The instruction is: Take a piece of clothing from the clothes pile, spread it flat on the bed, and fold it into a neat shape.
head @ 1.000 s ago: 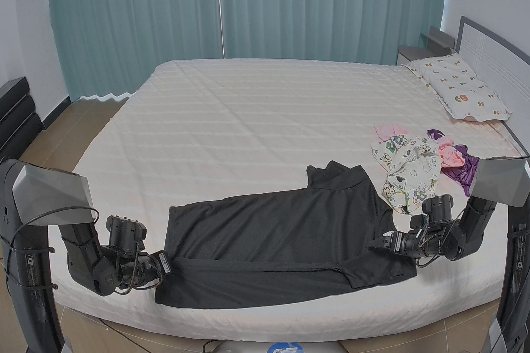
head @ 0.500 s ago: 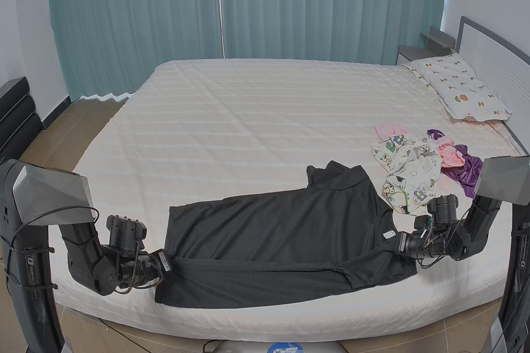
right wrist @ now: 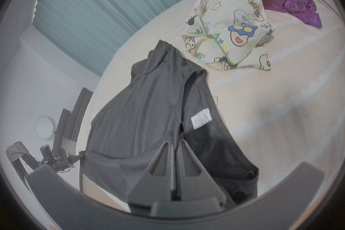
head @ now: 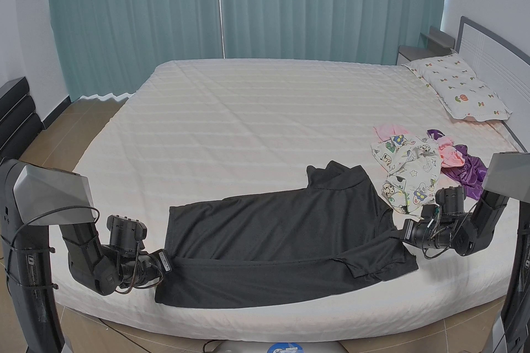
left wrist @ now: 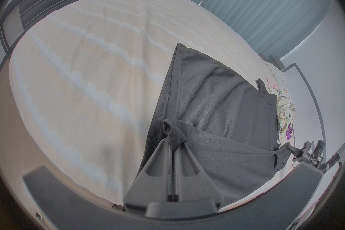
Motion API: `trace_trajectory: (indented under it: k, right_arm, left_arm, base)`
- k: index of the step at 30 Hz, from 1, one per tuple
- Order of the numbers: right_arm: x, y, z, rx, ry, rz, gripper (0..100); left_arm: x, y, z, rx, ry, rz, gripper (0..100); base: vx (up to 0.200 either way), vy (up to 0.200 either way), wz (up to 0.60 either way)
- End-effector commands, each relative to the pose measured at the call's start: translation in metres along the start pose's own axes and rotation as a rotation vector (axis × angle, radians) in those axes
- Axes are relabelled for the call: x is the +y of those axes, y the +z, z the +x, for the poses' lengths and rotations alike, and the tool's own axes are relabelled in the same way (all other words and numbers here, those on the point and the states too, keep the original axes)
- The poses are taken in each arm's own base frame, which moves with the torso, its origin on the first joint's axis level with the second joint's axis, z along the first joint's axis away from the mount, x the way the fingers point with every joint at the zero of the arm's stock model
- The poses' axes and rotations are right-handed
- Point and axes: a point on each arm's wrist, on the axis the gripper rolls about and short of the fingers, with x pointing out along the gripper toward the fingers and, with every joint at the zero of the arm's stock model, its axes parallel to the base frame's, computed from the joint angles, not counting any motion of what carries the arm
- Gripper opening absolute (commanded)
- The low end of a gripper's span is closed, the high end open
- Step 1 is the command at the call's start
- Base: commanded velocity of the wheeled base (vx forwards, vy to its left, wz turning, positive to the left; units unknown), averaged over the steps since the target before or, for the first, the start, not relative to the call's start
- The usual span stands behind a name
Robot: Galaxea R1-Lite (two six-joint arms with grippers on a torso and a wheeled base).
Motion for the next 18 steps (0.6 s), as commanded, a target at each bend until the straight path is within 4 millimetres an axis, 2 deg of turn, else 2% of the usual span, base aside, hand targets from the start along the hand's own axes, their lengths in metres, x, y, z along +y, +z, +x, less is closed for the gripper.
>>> trace_trajectory:
  k: [1,17,18]
  right_arm:
    - [-0.0032,-0.0069,0.0067,-0.002,-0.023,0.013,0]
    - [-0.0027,-0.0144,0.0148,0.02,-0.025,0.004,0]
    - [-0.0024,-0.0146,0.0154,0.021,-0.026,0.003,100]
  left_arm:
    - [0.0008,-0.0009,0.0016,0.003,0.005,0.0,0]
    - [0.0015,-0.0018,0.0015,0.007,0.007,0.002,0]
    - [0.0015,-0.0018,0.0015,0.007,0.007,0.002,100]
  base:
    - [0.0,0.0,0.0]
    - [0.0,0.0,0.0]
    - [0.0,0.0,0.0]
